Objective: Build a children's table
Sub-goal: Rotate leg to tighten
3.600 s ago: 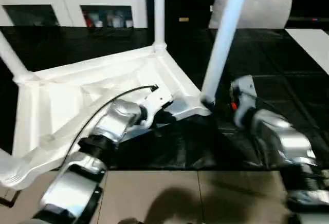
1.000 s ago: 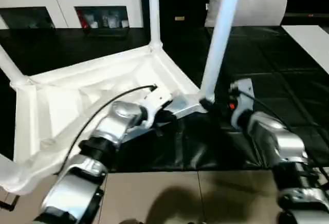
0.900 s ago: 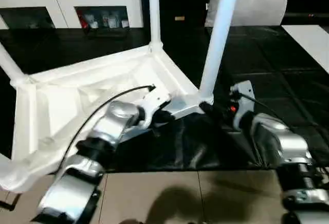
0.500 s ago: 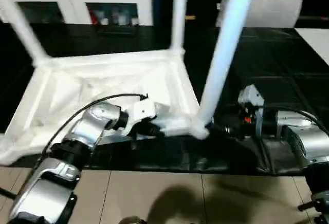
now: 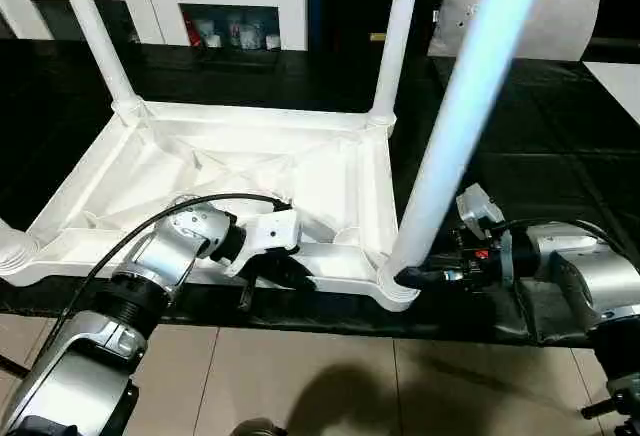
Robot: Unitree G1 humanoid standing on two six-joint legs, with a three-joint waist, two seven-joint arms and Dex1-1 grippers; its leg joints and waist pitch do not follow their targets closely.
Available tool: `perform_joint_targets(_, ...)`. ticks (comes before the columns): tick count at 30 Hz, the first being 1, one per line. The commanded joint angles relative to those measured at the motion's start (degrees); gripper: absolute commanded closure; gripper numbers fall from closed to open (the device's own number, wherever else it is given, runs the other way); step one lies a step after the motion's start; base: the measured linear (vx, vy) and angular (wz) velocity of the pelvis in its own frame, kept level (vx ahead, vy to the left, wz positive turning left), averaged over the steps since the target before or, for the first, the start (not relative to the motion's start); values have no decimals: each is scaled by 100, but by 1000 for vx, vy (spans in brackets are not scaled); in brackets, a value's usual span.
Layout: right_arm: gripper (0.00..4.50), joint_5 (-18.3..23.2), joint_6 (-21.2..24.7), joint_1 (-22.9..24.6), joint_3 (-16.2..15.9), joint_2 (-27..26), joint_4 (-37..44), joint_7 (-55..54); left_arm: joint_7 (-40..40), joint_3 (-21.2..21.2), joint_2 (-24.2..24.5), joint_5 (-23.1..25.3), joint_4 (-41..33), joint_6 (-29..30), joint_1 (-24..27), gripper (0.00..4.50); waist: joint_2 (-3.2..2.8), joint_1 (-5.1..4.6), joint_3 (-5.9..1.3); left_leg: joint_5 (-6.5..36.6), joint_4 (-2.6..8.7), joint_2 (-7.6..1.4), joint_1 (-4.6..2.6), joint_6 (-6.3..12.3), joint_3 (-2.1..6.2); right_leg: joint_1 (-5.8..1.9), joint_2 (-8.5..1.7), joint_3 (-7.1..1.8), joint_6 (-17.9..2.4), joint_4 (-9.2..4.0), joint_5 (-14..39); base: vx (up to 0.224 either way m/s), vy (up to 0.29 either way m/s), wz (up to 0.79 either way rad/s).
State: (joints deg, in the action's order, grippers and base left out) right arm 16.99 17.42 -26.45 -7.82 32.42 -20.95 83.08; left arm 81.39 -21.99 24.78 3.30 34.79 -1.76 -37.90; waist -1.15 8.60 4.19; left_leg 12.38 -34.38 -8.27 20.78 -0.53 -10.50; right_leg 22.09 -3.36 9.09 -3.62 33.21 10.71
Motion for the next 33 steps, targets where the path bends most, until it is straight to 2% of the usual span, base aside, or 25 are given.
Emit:
perform_joint_targets(1,227,85,83,90,-58,73,113,155,252,-231,18,83,-46,-73,71,450,94,-19,-405,78,353,-704,-57,764,278,-314,-844,-543,-596,-350,1040,0,0,0)
perform_joint_targets(6,245,288,460,286,51,-30,411,-15,194,-74,-76,-124,-122,183,118,450,97,-4,-409,32,353,-727,-60,797,286,-313,-851,-547,-633,-329,926,0,0,0)
perform_joint_targets(9,246,391,716,387,158,-233,636,-446,-37,38,-188,-184,-145,411,107,450,108,-14,-387,133,368,-707,-48,712,281,-327,-855,-546,-585,-371,1166,0,0,0)
perform_joint_targets(10,246,380,713,421,183,-318,699,-640,-131,94,-243,-223,-141,496,94,450,87,-22,-358,246,385,-703,-49,631,281,-310,-868,-547,-531,-414,1419,0,0,0)
perform_joint_targets(12,246,250,753,440,239,-540,735,-1203,-473,218,-387,-249,-103,735,39,450,98,-39,-356,365,397,-692,-68,552,281,-315,-858,-539,-503,-446,1600,0,0,0)
perform_joint_targets(13,246,51,763,415,285,-749,703,-1783,-752,308,-506,-261,-78,914,-4,450,81,-72,-328,506,419,-696,-92,443,292,-288,-851,-535,-486,-482,1820,0,0,0)
perform_joint_targets(14,246,-85,860,343,370,-965,635,-2330,-1028,356,-602,-216,-70,1125,-42,450,64,-99,-308,694,437,-677,-110,310,305,-297,-868,-525,-439,-535,2142,0,0,0)
perform_joint_targets(15,247,-166,947,300,431,-1101,612,-2673,-1191,379,-656,-186,-76,1263,-62,450,89,-155,-296,763,459,-657,-96,196,322,-319,-869,-511,-369,-566,2362,0,0,0)
perform_joint_targets(16,247,-260,1106,202,551,-1304,532,-3195,-1424,409,-747,-141,-66,1453,-96,450,86,-177,-303,786,461,-660,-110,150,328,-322,-872,-513,-340,-576,2415,0,0,0)
perform_joint_targets(17,249,-275,1134,185,573,-1339,519,-3285,-1464,414,-763,-133,-64,1485,-103,450,70,-243,-298,792,474,-673,-114,98,345,-309,-864,-522,-368,-576,2361,0,0,0)
perform_joint_targets(18,249,-441,1231,44,714,-1637,402,-4028,-1870,505,-934,-86,-25,1701,-161,450,44,-284,-313,799,462,-686,-120,50,346,-310,-876,-542,-428,-552,2233,0,0,0)
perform_joint_targets(19,251,-459,1239,29,732,-1668,386,-4111,-1911,519,-953,-88,-20,1720,-167,450,58,-316,-301,815,465,-666,-111,58,339,-298,-875,-538,-470,-564,2205,0,0,0)
perform_joint_targets(20,251,-618,1316,-119,907,-1964,228,-4897,-2309,674,-1144,-117,37,1931,-231,450,68,-336,-316,774,443,-638,-118,78,321,-312,-892,-552,-483,-572,2181,0,0,0)
perform_joint_targets(21,251,-656,1338,-164,965,-2054,179,-5128,-2431,731,-1207,-135,54,2006,-252,450,73,-356,-318,702,440,-627,-88,85,323,-326,-883,-549,-504,-548,2129,0,0,0)
perform_joint_targets(23,251,-658,1193,-407,1171,-2426,-212,-5876,-3171,1048,-1575,-239,252,2264,-417,450,86,-364,-341,446,423,-600,-89,183,294,-319,-868,-556,-565,-528,1856,0,0,0)
perform_joint_targets(24,251,-658,1193,-407,1171,-2426,-212,-5876,-3171,1048,-1575,-239,252,2264,-417,450,81,-347,-355,388,418,-603,-96,204,291,-324,-863,-556,-577,-520,1769,0,0,0)
perform_joint_targets(25,251,-652,1080,-470,1172,-2494,-311,-5955,-3321,1009,-1641,-140,271,2247,-452,450,65,-330,-368,193,416,-636,-74,338,293,-329,-848,-572,-653,-444,1312,0,0,0)
perform_joint_targets(27,182,-690,1053,-487,1180,-2529,-305,-6005,-3374,985,-1664,-99,252,2271,-460,450,63,-332,-372,132,413,-648,-73,424,295,-325,-842,-577,-706,-402,1005,0,0,0)
perform_joint_targets(29,180,-797,996,-459,1072,-2458,-179,-5833,-3359,933,-1662,-55,202,2260,-466,450,68,-336,-375,84,407,-638,-59,537,286,-343,-852,-575,-767,-371,752,0,0,0)
perform_joint_targets(31,148,-903,890,-395,953,-2325,-71,-5631,-3253,870,-1601,-15,153,2196,-444,450,54,-325,-379,115,404,-632,-59,555,283,-357,-858,-571,-758,-382,808,0,0,0)
perform_joint_targets(33,135,-935,840,-351,945,-2220,-30,-5573,-3101,797,-1521,16,105,2075,-403,450,62,-318,-364,188,411,-630,-58,551,283,-361,-853,-566,-688,-415,976,0,0,0)
